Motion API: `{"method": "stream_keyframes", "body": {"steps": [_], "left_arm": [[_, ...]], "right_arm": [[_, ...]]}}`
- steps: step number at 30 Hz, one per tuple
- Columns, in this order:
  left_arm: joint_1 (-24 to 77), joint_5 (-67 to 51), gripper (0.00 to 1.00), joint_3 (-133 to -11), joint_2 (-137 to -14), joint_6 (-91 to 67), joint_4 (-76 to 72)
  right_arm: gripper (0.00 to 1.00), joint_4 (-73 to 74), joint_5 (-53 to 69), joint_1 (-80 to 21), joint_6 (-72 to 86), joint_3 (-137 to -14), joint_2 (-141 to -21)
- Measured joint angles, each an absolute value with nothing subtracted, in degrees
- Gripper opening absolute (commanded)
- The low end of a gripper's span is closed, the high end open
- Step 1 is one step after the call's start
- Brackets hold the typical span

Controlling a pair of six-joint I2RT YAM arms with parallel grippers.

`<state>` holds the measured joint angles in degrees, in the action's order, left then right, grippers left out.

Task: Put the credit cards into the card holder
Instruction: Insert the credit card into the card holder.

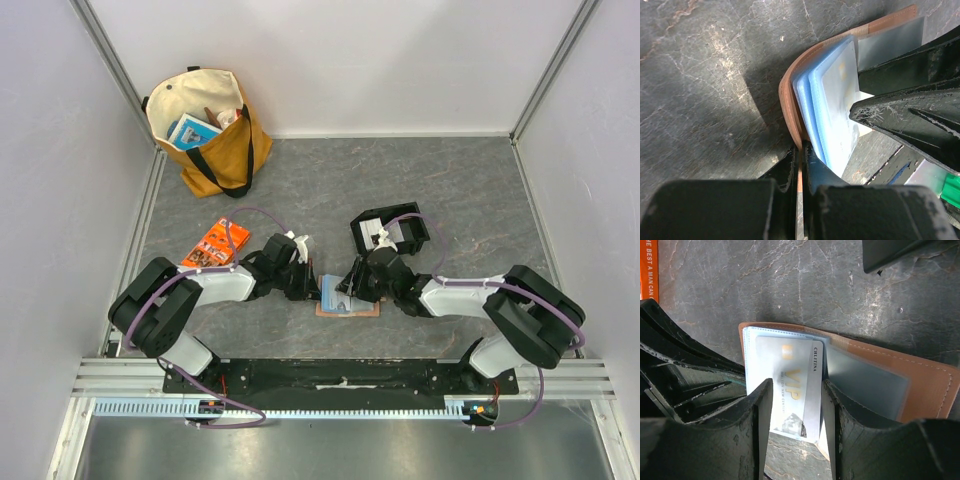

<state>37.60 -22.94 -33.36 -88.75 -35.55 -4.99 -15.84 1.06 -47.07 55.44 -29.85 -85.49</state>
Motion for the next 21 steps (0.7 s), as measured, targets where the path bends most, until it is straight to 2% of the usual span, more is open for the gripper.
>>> {"method": "stream_keyframes", "body": {"steps": [4,8,14,21], "left_arm": [[37.6,-22.85,0.02,-33.34,-88.62,-35.55,-4.8],[37.6,-22.63,0.02,-33.32,-88.4,-35.57,-4.38],[37.63,-22.57,0.02,-33.26,-88.38,-35.59,-4.47],[37.63,-22.55,0.02,-33.21,-88.38,-35.66,-4.51]], "right_arm": [[0.47,-15.31,1.39,-47.05,56.4,-30.44,-86.06],[0.51,-10.41,1.13,-47.09,57.8,-33.32,-86.83],[0.51,-7.11,0.36,-48.58,62.78,-32.58,-84.25],[0.49,-9.32,4.14,-48.97,64.93,-32.38,-86.04]]}}
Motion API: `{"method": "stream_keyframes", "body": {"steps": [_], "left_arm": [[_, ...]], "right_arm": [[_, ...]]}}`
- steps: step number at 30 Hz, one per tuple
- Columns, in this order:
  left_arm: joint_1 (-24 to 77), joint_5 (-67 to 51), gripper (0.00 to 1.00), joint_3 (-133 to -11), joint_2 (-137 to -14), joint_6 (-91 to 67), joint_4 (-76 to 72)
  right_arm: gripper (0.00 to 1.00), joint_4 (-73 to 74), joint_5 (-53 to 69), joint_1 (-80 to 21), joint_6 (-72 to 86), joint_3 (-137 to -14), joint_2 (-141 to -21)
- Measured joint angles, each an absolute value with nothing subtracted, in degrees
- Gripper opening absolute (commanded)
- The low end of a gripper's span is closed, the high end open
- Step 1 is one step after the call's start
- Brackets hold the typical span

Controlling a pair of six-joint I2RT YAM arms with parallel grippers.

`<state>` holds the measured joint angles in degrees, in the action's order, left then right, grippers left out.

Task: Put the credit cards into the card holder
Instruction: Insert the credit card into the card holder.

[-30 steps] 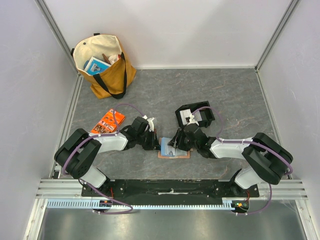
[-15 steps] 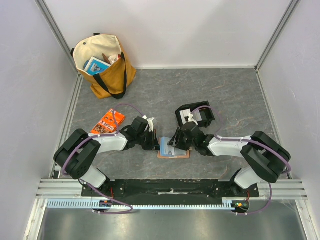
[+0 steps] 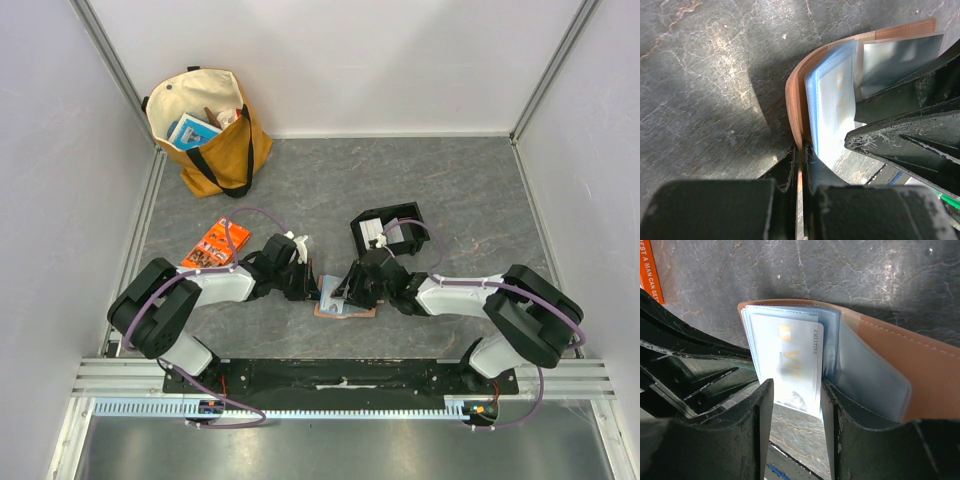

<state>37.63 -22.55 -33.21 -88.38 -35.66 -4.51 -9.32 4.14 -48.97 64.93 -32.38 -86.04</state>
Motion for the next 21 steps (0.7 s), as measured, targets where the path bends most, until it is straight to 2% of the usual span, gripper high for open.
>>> {"method": "stream_keyframes", "body": {"steps": [4,9,13,18,21], "left_arm": [[37.63,-22.35,0.02,-33.08,-88.16,-35.97,-4.47],[37.65,-22.06,0.02,-32.88,-87.92,-36.18,-4.58],[37.91,-21.26,0.02,-32.6,-87.22,-36.21,-4.51],[38.02,-20.01,0.02,-32.49,-85.65,-36.16,-1.85],[38.02,-19.33,0.02,-32.49,-84.53,-36.1,0.38]], "right_arm": [[0.48,-9.8,4.25,-49.01,63.99,-32.4,-86.08],[0.6,-4.86,1.15,-50.11,60.34,-34.52,-84.16],[0.71,1.63,-4.12,-50.65,55.46,-36.56,-76.34],[0.77,8.21,-10.2,-46.74,47.33,-42.54,-65.82],[0.79,10.13,-12.6,-41.19,42.94,-46.87,-64.71]]}}
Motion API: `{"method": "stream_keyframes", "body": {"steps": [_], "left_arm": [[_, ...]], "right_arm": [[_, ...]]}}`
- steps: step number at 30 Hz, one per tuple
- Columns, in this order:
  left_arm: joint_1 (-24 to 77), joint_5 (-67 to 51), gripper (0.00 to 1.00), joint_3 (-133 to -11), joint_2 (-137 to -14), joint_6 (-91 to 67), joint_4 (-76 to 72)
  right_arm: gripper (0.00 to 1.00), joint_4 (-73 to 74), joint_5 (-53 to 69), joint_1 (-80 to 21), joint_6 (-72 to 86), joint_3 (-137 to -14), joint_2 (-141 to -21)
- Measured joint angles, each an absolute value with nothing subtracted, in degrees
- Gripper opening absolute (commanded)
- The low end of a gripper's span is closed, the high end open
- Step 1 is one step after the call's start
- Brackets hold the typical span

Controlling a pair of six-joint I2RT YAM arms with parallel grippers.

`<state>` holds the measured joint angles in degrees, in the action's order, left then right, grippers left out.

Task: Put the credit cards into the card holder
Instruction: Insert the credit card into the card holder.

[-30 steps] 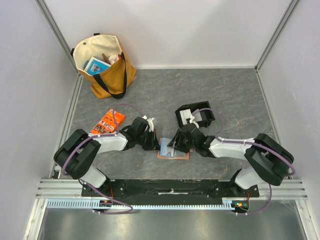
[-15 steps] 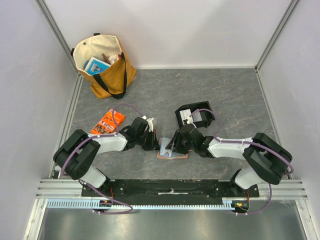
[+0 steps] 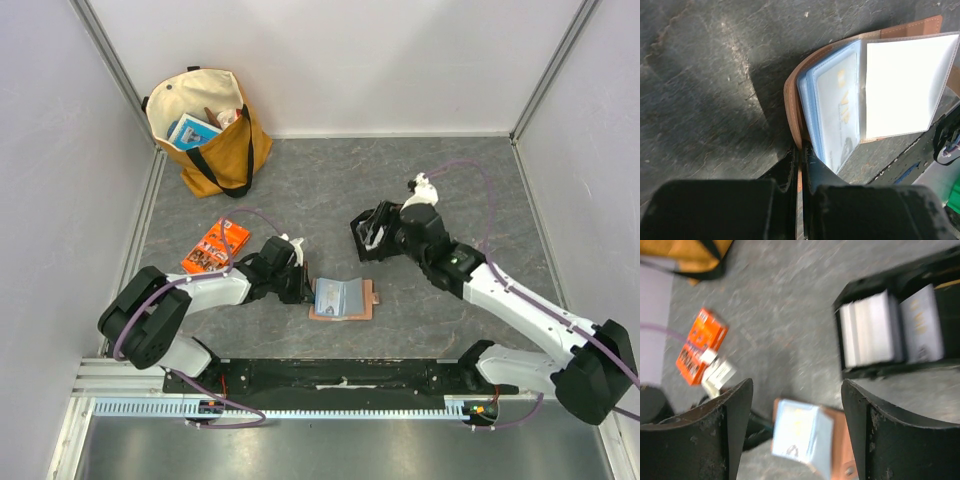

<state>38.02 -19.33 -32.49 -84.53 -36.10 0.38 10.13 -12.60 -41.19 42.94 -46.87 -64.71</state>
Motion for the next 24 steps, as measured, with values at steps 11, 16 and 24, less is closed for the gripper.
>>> {"method": "stream_keyframes", "body": {"steps": [11,16,24], "left_arm": [[38.02,-18.44,0.02,-32.49,-83.29,-35.88,3.14],[38.02,-18.31,0.02,-32.49,-83.09,-35.83,3.42],[38.0,-18.22,0.02,-32.51,-82.83,-35.83,4.14]], "right_arm": [[0.85,15.25,-8.36,-26.68,32.14,-56.27,-78.15],[0.86,15.29,-1.26,-21.47,29.34,-57.23,-85.38],[0.88,12.84,6.66,-18.83,28.23,-58.85,-90.76]]}}
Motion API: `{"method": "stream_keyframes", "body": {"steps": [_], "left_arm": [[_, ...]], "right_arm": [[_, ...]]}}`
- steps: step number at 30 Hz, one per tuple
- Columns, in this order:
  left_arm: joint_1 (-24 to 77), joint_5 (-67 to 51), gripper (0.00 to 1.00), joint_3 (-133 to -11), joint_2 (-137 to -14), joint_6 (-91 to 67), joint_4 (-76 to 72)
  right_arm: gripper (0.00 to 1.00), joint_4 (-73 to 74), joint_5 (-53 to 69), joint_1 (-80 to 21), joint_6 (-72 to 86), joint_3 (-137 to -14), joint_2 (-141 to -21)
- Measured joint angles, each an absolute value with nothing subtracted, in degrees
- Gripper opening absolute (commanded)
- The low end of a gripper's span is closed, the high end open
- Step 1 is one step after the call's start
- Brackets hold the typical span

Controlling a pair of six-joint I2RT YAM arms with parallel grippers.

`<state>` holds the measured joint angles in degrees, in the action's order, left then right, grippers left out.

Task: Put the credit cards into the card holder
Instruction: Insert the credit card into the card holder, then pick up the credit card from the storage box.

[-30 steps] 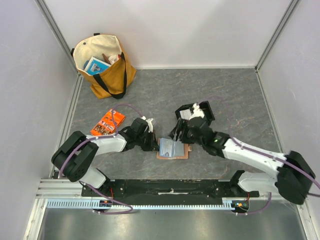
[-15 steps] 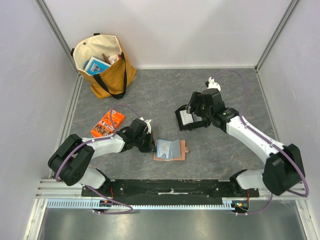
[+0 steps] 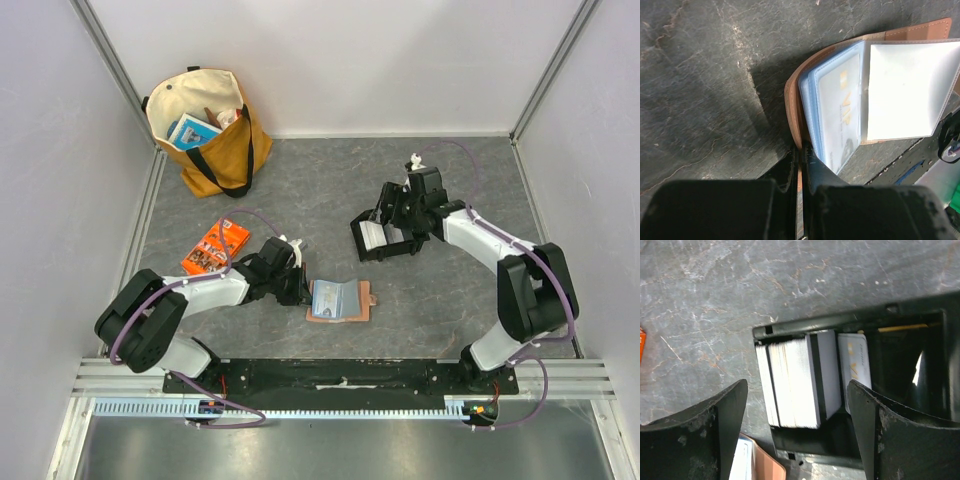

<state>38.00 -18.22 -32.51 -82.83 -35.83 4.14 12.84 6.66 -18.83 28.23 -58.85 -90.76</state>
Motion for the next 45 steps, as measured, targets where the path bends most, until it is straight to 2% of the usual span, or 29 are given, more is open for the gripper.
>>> {"method": "stream_keyframes", "body": {"steps": [8,16,23,28,34,45], "left_arm": [[38.02,-18.15,0.02,-32.62,-82.83,-35.83,4.36],[38.02,-18.13,0.02,-32.62,-82.83,-35.81,4.38],[38.02,-18.13,0.02,-32.64,-82.87,-35.81,4.38],[38.02,-18.15,0.02,-32.67,-82.89,-35.79,4.4],[38.02,-18.15,0.02,-32.69,-82.89,-35.79,4.4],[38.02,-18.52,0.02,-33.15,-83.59,-35.79,4.4]], "right_arm": [[0.88,9.28,11.75,-18.46,28.64,-61.78,-98.08],[0.88,8.51,15.07,-18.33,29.04,-61.8,-100.12],[0.85,7.09,18.39,-17.52,30.33,-61.8,-100.12],[0.79,6.87,18.83,-16.91,30.76,-61.8,-100.12],[0.85,6.87,18.26,-16.47,30.81,-61.8,-100.12],[0.84,6.85,19.05,-16.32,30.83,-61.8,-101.06]]}}
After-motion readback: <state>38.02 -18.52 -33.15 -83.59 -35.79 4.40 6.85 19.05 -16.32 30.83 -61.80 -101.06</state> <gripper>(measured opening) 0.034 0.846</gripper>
